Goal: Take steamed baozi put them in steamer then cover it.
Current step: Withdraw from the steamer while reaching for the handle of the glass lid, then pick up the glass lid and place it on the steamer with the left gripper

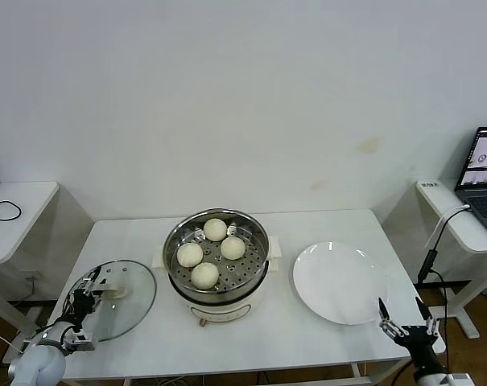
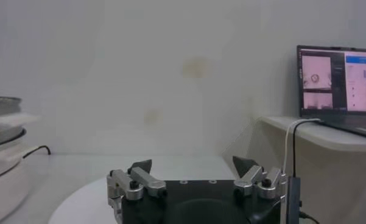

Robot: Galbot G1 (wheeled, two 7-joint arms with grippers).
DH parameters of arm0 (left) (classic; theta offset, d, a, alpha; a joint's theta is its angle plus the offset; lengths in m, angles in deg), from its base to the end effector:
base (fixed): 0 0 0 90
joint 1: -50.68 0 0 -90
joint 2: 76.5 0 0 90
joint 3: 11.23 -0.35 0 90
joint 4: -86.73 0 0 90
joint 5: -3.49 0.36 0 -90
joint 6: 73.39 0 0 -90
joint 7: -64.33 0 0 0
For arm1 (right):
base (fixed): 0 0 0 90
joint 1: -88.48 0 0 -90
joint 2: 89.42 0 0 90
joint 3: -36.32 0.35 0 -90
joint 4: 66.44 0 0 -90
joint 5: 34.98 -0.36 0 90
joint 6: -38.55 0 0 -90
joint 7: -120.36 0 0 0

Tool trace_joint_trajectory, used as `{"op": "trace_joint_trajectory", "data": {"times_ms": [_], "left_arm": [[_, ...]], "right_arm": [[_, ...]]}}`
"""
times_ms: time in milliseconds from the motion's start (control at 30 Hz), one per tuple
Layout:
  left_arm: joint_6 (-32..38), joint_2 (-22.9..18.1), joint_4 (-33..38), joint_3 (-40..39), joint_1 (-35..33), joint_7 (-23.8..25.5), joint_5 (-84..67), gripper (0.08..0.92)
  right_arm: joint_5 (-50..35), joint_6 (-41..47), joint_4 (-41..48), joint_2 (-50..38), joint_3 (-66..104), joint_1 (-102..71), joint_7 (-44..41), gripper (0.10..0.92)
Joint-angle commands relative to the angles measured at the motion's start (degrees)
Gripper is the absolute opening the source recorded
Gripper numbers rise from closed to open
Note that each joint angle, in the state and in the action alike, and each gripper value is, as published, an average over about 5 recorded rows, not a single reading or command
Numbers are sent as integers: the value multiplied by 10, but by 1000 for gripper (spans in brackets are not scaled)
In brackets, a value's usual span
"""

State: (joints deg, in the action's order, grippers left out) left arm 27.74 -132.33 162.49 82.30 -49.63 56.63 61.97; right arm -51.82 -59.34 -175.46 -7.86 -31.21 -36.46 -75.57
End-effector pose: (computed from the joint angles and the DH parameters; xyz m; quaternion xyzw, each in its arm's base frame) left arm 0.2799 0.2641 -0.4075 -0.0827 -0.6957 -0.7096 0.0751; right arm 0.1369 -0.1628 -0.3531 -0.0174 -0.9992 0.0149 0.0339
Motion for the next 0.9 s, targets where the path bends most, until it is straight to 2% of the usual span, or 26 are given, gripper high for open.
{"op": "trace_joint_trajectory", "data": {"times_ms": [33,233,433,600,767,900], "left_arm": [[6,-1,-3,2,-1,-13,-8,481],[13,0,27,17,-22,-41,-20,307],[-17,8,92,44,-62,-66,-28,158],[-77,12,173,80,-111,-44,-47,145],[-145,19,268,127,-148,21,-61,145],[-177,30,313,155,-150,62,-72,145]], "right_arm": [[2,-1,0,2,-3,-1,-1,823],[5,-3,-2,2,-6,-3,-2,823],[15,-5,-2,0,-20,-5,-2,823],[15,-5,0,-3,-27,-2,-3,823],[14,-5,-2,-12,-29,-1,-5,823],[15,-7,-5,-16,-31,-2,-7,823]]}}
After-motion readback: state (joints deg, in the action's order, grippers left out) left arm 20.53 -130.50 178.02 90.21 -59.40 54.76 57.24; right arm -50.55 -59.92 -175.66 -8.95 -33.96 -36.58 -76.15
